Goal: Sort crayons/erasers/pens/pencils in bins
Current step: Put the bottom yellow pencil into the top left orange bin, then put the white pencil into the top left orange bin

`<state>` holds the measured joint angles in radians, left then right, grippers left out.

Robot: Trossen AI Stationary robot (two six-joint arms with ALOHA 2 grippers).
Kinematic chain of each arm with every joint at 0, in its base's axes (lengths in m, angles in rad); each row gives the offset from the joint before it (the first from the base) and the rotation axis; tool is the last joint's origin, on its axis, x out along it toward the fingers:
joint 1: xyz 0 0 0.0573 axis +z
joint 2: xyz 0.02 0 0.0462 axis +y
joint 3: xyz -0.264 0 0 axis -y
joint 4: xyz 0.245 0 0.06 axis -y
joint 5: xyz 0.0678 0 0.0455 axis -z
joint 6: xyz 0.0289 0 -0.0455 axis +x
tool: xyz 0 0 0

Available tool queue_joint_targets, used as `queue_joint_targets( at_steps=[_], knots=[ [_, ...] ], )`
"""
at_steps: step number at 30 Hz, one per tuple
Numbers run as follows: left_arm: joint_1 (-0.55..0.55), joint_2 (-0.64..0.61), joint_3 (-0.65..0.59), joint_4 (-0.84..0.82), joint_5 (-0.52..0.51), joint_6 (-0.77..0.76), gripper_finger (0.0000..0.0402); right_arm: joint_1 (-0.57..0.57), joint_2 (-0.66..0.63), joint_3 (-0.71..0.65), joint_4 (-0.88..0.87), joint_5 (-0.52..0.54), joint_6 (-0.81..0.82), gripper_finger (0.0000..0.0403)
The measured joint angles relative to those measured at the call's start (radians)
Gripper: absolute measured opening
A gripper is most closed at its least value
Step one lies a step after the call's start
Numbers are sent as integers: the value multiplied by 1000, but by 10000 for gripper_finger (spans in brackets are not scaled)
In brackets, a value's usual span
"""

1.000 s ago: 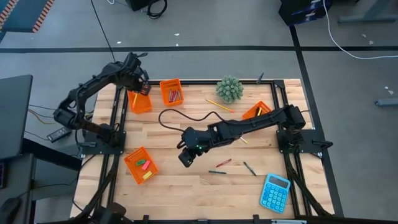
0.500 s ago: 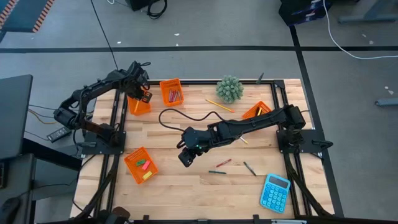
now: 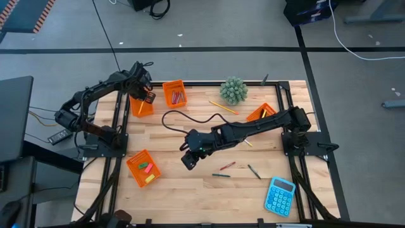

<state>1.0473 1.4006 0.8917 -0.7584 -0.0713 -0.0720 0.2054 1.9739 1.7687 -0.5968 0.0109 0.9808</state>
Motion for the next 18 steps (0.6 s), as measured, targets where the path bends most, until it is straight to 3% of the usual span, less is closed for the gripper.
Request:
queue_joint_targets(
  at_steps=[5,11,18],
  knots=[
    [1,-35,0,-51,88,5,56,1,0,0,-68,-3,51,151],
    [-2,-168,0,-115,117,-16,68,0,0,0,-360,3,82,151],
    [-23,-353,73,-177,181,-112,65,-3,0,-8,-484,-9,-7,151]
  ],
)
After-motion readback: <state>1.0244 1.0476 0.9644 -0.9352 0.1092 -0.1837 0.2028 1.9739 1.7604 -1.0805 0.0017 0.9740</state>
